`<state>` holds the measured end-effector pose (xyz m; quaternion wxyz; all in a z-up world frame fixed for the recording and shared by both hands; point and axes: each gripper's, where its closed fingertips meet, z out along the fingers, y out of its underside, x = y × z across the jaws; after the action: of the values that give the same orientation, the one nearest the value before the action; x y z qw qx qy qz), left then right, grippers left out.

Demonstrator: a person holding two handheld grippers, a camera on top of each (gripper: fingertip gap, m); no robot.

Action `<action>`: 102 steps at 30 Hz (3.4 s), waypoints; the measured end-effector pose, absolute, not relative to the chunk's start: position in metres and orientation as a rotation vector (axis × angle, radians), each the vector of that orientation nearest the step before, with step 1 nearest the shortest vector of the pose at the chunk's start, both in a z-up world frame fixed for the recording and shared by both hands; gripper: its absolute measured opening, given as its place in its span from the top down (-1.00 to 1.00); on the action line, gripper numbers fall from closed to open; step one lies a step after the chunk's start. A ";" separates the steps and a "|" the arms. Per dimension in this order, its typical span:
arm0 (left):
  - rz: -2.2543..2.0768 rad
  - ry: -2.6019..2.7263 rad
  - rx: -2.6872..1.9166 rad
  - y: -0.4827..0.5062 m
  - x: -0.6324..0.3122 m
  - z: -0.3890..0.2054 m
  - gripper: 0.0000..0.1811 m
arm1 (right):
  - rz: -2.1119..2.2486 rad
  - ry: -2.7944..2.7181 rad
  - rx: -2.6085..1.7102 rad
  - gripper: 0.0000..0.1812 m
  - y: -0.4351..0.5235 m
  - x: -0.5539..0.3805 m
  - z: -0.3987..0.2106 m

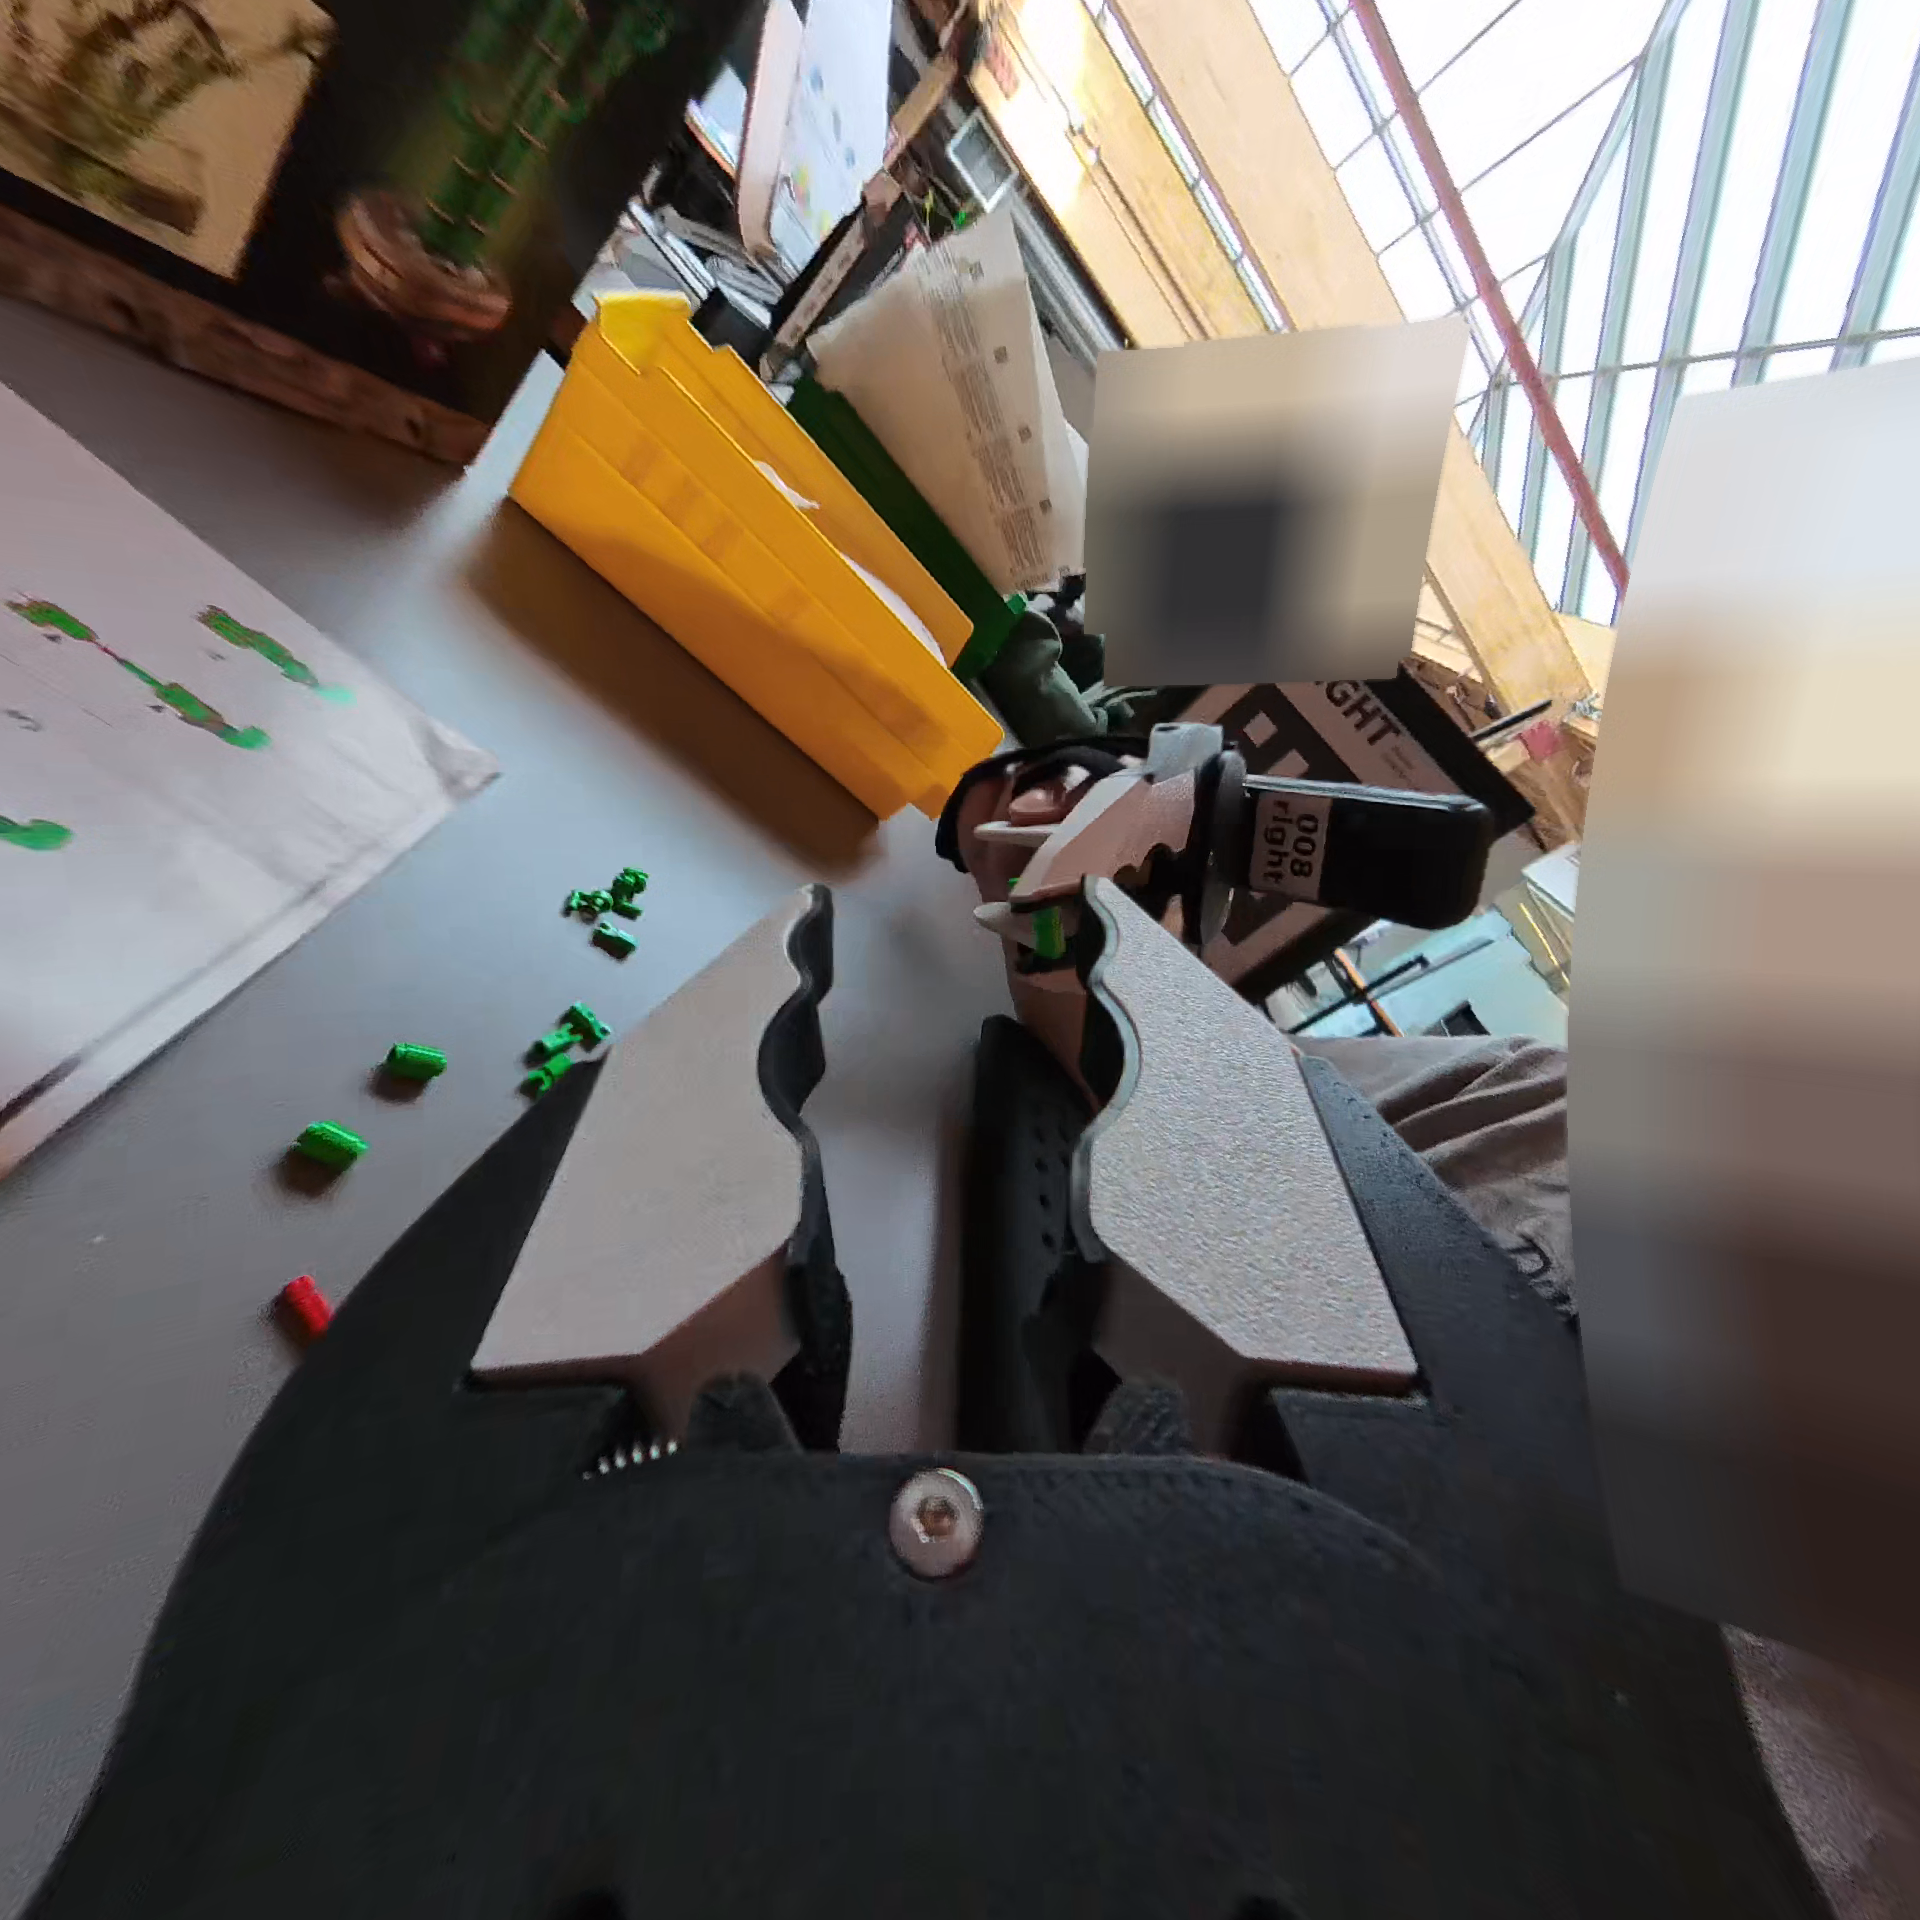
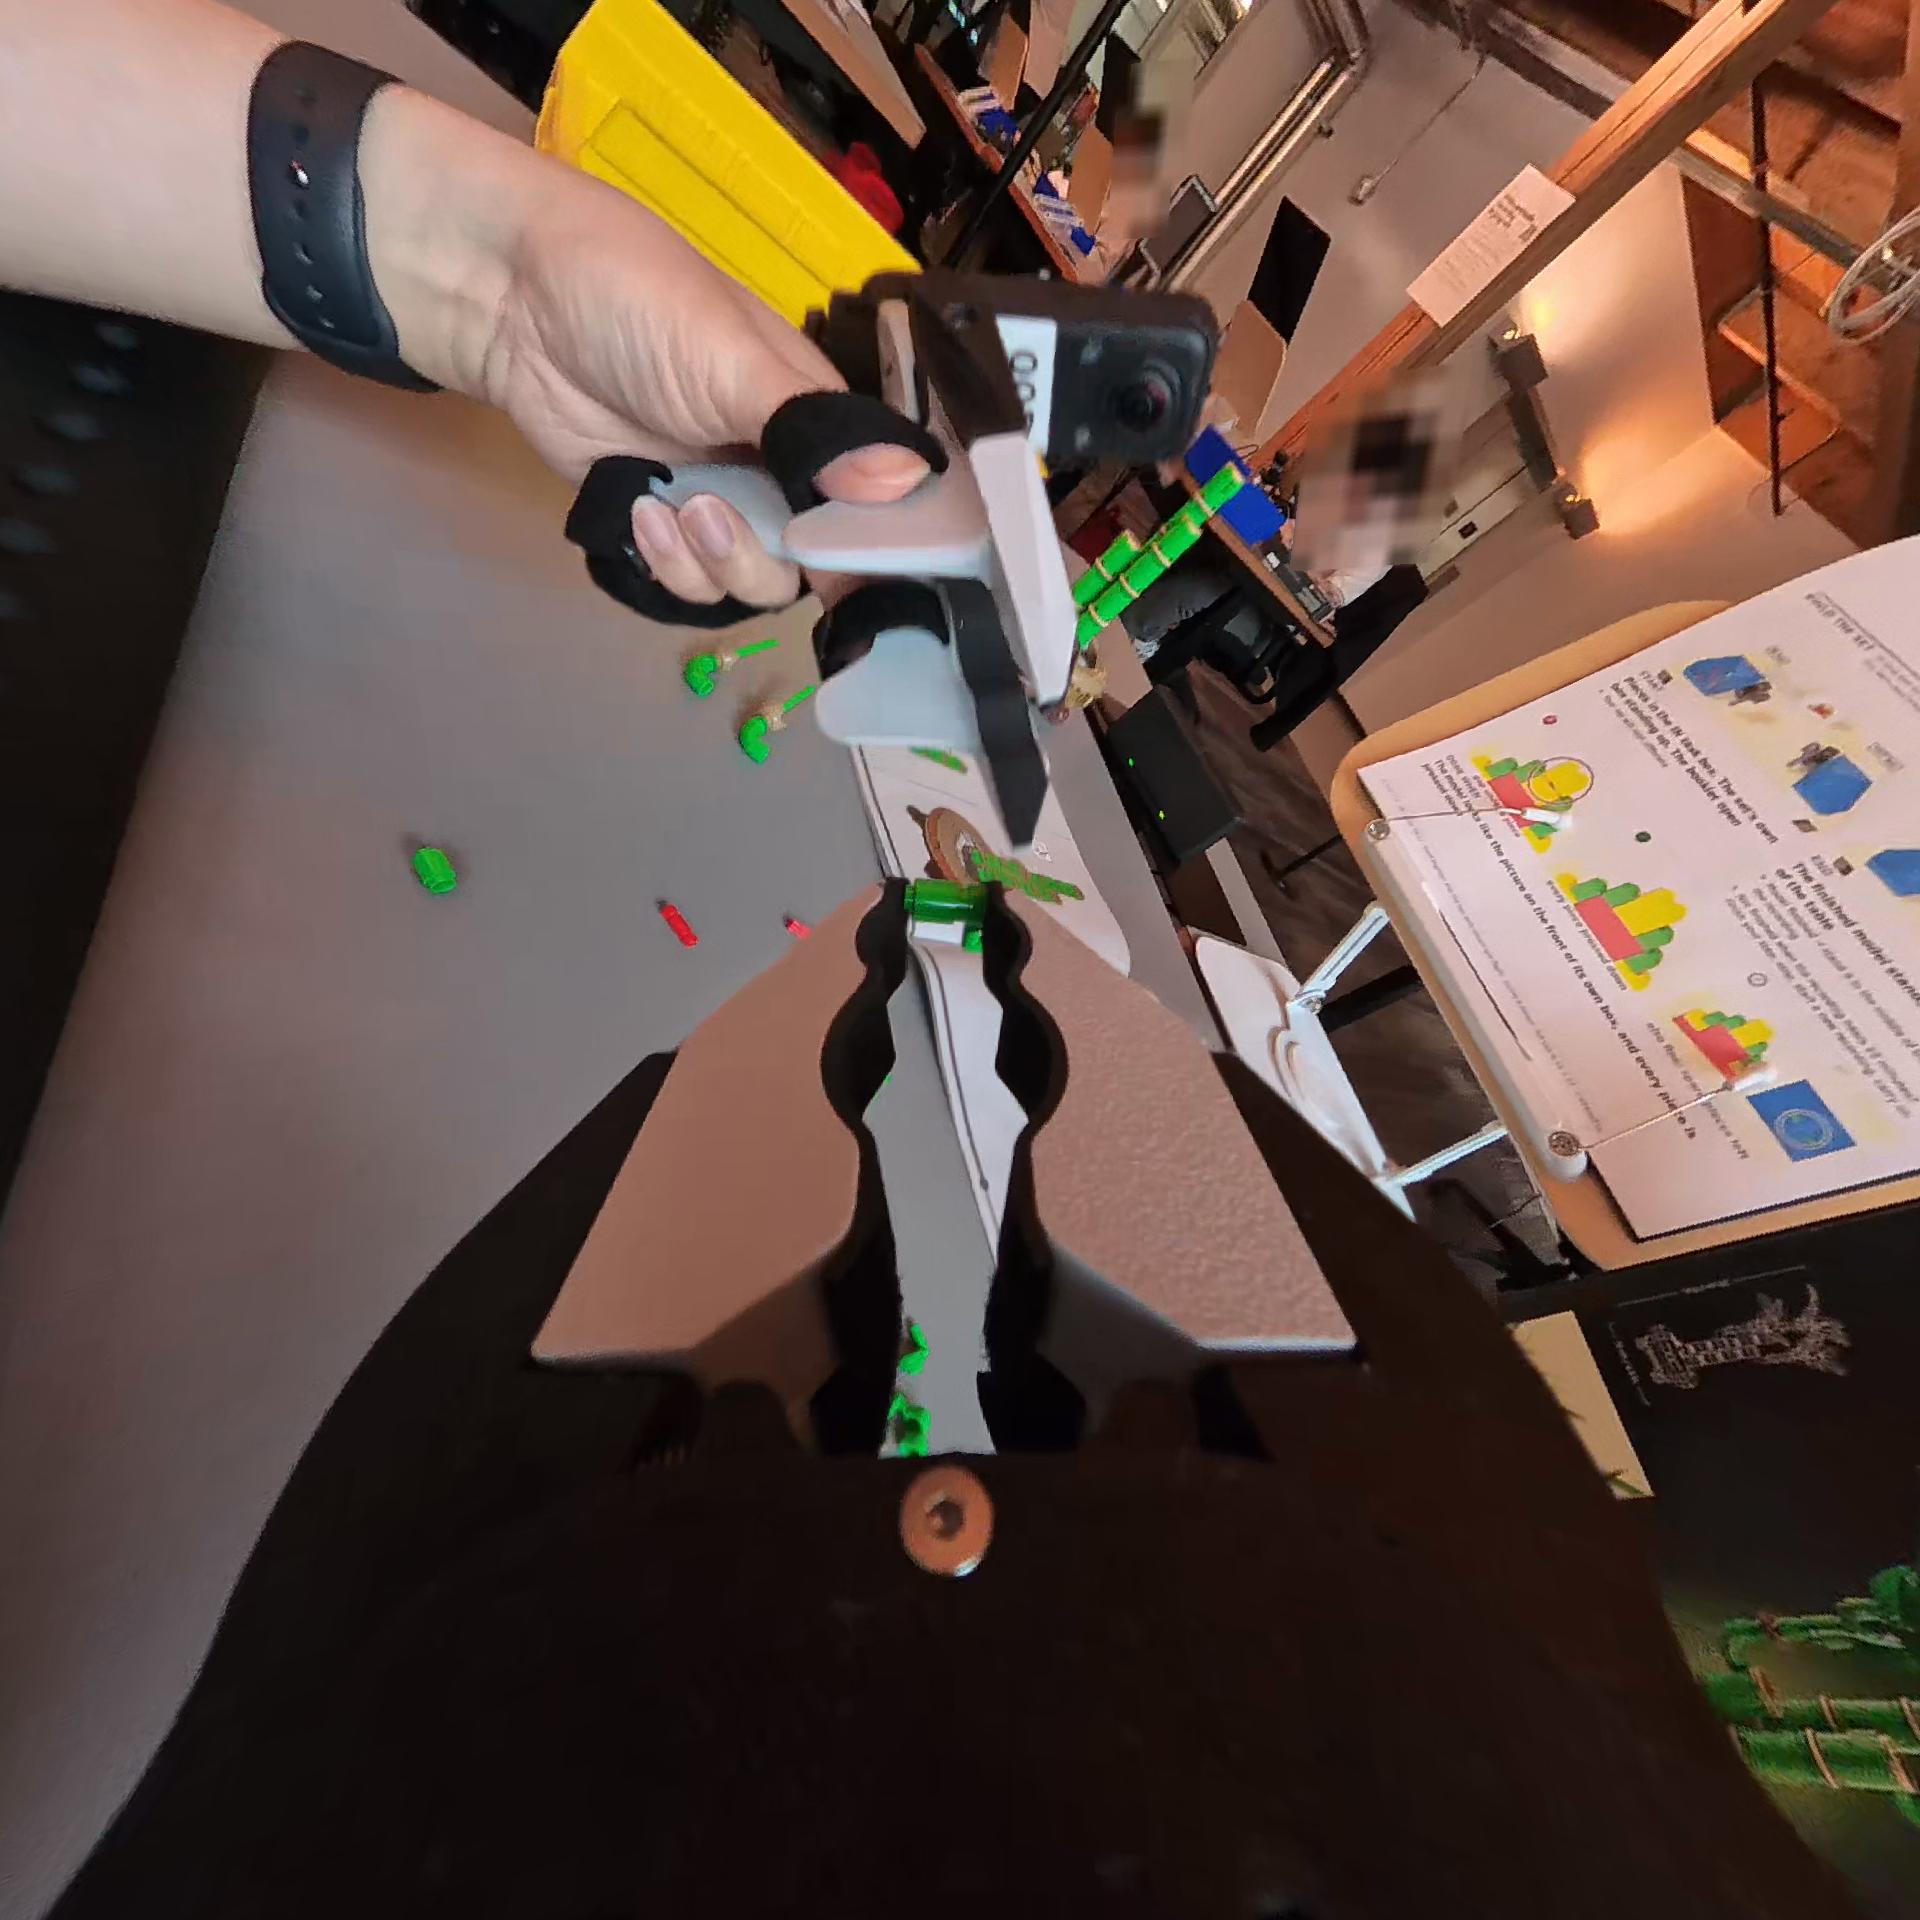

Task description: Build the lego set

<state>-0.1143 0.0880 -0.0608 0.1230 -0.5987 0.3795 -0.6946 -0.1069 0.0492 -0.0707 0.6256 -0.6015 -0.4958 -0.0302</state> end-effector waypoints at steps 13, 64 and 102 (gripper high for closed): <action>-1.992 1.167 -1.924 0.081 -0.109 -0.087 0.54 | -0.167 -0.927 -2.363 0.86 0.061 0.047 -0.172; -0.958 1.398 -2.161 0.142 -0.106 -0.191 0.68 | -0.292 -0.831 -2.037 0.82 0.090 0.043 -0.125; -2.004 1.606 -2.042 0.071 -0.110 -0.122 0.90 | 0.056 -1.224 -1.471 0.80 0.048 -0.098 -0.094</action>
<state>-0.1100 0.0711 -0.1215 -0.0699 -0.6208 0.4883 -0.6093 -0.0984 0.0483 -0.0935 0.5757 -0.6283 -0.5227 0.0240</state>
